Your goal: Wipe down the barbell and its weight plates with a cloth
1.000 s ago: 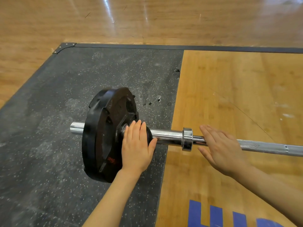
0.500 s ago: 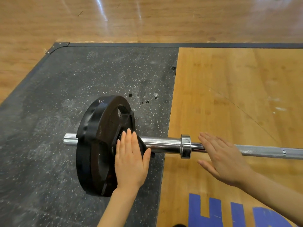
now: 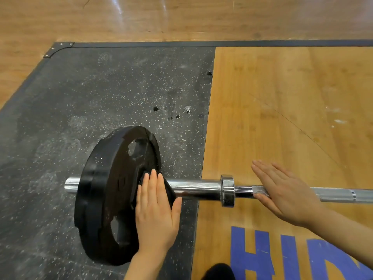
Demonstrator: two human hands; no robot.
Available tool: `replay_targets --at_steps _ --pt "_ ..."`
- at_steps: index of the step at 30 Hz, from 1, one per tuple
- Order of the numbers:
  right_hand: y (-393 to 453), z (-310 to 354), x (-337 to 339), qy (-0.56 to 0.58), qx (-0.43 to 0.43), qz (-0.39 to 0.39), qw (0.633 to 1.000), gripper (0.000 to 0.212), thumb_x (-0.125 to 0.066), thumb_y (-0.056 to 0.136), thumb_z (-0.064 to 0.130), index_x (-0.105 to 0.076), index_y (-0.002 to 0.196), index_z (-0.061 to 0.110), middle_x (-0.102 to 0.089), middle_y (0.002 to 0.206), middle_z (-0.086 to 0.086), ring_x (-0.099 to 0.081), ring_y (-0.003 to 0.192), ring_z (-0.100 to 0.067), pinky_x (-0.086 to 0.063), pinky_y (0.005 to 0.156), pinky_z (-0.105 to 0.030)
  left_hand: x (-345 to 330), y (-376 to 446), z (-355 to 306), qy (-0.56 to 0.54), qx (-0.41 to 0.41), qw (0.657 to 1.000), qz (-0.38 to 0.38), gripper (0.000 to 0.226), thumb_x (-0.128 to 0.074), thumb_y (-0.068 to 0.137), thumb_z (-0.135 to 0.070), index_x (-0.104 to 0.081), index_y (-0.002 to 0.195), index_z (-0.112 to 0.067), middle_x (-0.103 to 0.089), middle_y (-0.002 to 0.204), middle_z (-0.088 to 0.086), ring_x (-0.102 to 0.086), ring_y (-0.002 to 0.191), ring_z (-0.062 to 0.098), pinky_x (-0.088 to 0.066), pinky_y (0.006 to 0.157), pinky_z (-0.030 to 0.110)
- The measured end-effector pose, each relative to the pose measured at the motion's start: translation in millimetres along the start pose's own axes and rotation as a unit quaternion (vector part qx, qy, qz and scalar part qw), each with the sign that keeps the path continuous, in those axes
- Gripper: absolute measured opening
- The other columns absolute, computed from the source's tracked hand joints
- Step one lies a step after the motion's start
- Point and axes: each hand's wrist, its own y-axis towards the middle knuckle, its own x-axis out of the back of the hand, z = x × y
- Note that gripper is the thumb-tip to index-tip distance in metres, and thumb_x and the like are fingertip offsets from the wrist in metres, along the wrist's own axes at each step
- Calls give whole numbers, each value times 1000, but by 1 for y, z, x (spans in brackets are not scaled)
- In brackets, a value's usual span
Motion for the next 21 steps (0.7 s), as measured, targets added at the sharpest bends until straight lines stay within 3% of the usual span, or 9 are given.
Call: replay_targets --at_steps 4,7,13,21 --pt "-6 2 -3 -13 13 -1 1000 72 -28 97 53 -45 141 -1 -46 146 -15 -46 134 -26 -26 110 -40 -2 10 -14 -19 -6 1000 2 76 -11 101 -52 -49 136 3 -49 142 16 -39 137 33 -17 118 46" --pt "-10 4 -5 -13 16 -5 1000 73 -26 98 55 -45 141 -1 -47 145 -15 -45 134 -25 -27 110 -41 -9 15 -45 -30 -82 996 5 71 -19 101 -51 -61 122 2 -63 122 14 -57 118 34 -31 111 48" --pt "-15 5 -7 -13 20 -12 1000 75 -22 99 56 -46 140 -2 -48 144 -15 -46 134 -26 -28 110 -42 -17 15 -66 -58 -203 978 1 65 -24 100 -50 -65 116 -3 -66 114 9 -60 107 28 -33 109 40" --pt "-14 5 -6 -20 27 -16 999 74 -25 98 56 -47 140 -2 -49 144 -15 -47 133 -26 -27 110 -42 -5 11 13 -12 -55 997 -48 71 -17 102 -50 -62 121 1 -62 124 14 -53 122 34 -21 116 46"
